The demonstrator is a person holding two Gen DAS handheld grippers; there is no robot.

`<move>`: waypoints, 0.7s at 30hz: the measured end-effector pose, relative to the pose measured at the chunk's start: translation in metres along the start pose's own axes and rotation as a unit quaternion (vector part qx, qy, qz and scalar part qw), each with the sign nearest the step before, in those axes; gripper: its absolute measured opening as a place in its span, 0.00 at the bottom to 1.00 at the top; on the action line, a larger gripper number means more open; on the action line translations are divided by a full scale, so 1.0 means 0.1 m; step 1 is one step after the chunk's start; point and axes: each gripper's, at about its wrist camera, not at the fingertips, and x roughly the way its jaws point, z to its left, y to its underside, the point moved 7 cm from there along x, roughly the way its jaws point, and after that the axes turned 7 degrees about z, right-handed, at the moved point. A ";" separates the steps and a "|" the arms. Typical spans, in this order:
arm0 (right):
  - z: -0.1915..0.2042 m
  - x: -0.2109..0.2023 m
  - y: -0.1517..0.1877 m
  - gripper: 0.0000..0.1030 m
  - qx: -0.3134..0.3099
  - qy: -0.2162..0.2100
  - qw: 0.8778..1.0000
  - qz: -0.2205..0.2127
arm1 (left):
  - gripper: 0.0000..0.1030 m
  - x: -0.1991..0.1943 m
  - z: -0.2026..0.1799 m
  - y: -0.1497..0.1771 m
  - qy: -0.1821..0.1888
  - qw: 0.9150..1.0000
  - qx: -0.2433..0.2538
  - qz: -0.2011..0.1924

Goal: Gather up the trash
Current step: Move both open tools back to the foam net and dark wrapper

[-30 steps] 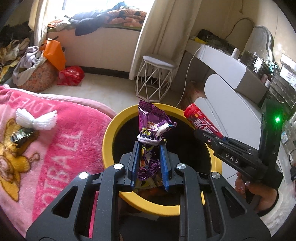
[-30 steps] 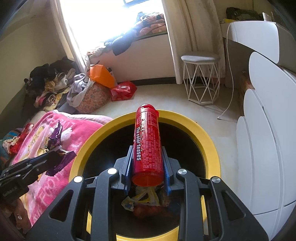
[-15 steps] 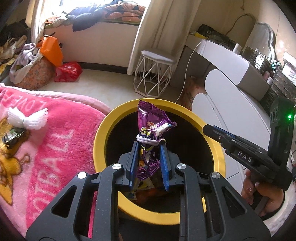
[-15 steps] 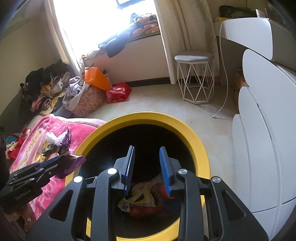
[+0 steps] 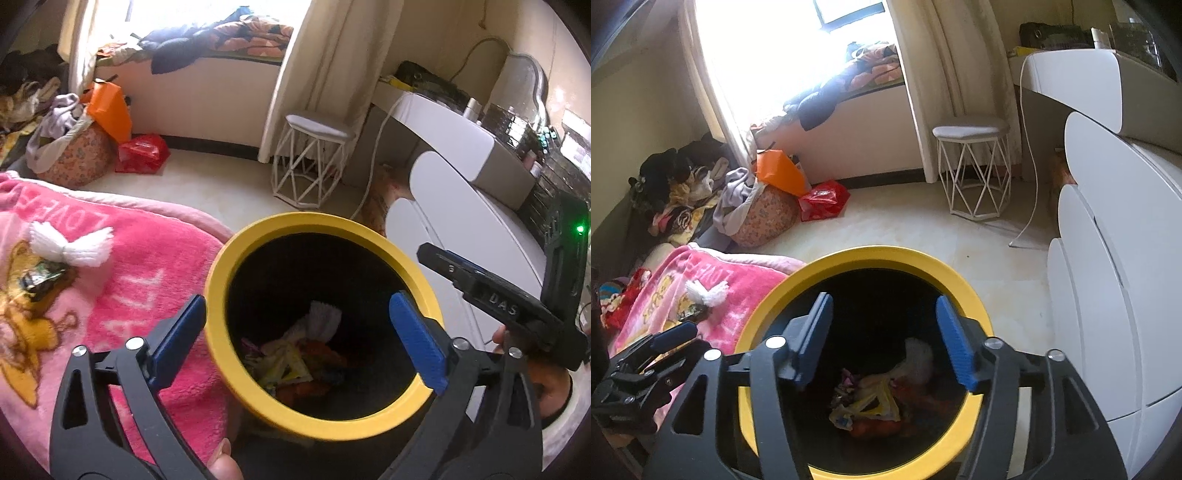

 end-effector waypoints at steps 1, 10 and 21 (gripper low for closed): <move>0.02 -0.01 0.00 0.60 -0.002 -0.001 1.000 -0.002 | 0.90 -0.03 0.02 0.00 -0.003 1.000 -0.002 -0.003; 0.41 -0.08 -0.03 0.70 -0.037 -0.027 0.999 -0.012 | 0.90 -0.38 0.43 0.01 -0.055 0.997 -0.035 -0.039; 1.21 0.06 -0.06 0.71 -0.097 -0.089 0.991 0.003 | 0.90 -0.78 1.30 0.05 -0.108 0.985 -0.118 -0.070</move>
